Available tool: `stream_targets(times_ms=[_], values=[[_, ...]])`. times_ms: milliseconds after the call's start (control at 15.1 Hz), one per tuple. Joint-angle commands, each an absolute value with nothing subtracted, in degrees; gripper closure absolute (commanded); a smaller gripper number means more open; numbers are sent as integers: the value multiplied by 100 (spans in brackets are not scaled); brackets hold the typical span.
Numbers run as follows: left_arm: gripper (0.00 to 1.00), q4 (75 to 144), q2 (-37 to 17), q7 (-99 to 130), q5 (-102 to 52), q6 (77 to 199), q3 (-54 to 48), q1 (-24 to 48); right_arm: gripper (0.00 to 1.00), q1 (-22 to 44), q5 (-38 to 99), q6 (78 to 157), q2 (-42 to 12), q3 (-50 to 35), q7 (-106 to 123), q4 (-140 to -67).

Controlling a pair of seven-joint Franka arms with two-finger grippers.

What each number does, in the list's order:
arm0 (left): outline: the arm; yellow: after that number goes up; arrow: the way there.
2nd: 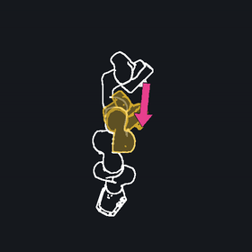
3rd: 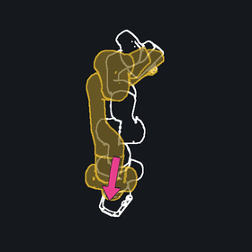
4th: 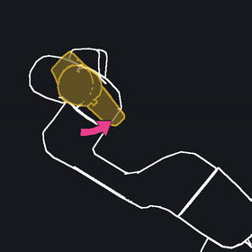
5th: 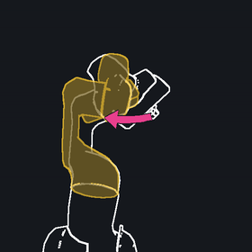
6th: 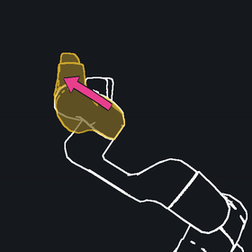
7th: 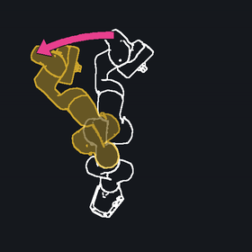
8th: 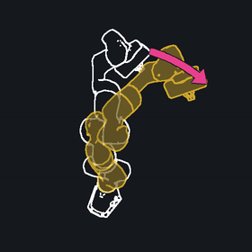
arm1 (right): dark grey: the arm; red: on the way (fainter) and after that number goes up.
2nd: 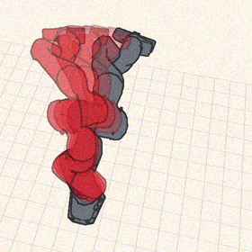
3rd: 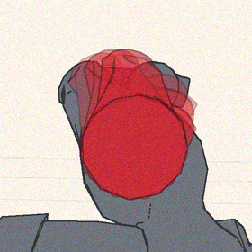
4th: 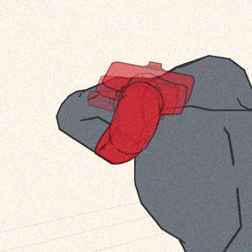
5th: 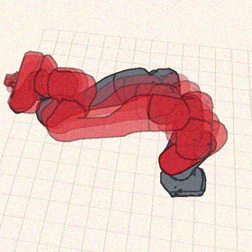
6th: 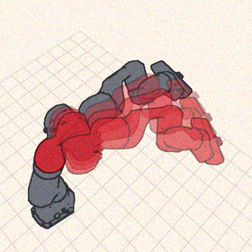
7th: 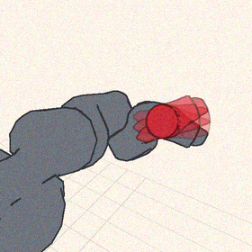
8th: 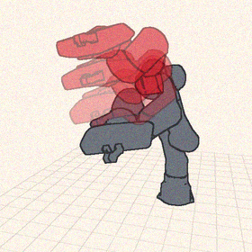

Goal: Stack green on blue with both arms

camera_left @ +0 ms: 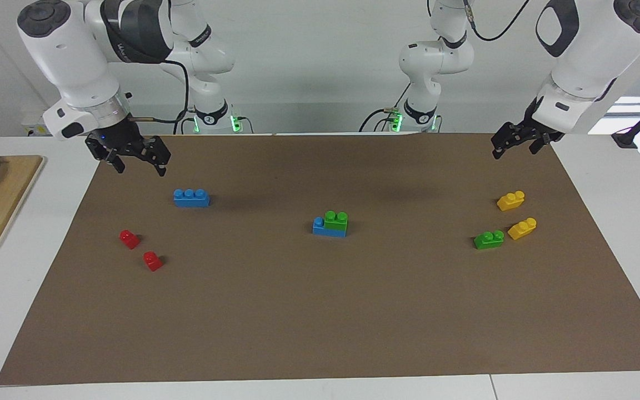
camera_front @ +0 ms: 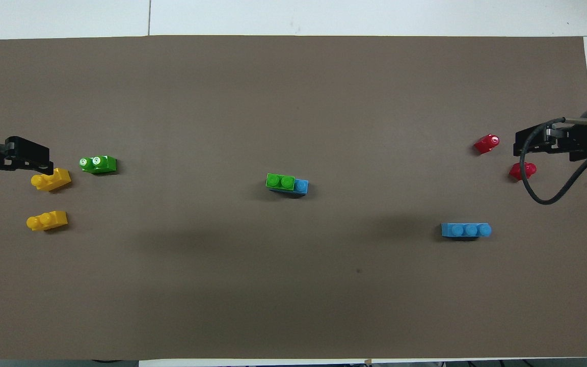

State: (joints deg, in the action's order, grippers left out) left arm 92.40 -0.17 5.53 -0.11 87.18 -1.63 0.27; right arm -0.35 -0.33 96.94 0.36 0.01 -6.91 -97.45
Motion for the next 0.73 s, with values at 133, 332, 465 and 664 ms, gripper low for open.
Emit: stream_targets(times_ms=[133, 332, 465, 664], values=[[0, 8869, -149, 475, 35, 8525, -176, 53, 0, -88, -141, 9589, -9, -53, -554, -9633], [0, 8868, -141, 466, 35, 8605, -176, 53, 0, -88, -141, 9589, -9, -53, -431, -9633], [0, 8868, -149, 457, 35, 8639, -176, 9, 0, -88, -141, 9589, -9, -53, -439, -9633], [0, 8868, -158, 475, 44, 8701, -167, 53, 0, -88, -141, 9589, -9, -61, -439, -9642]])
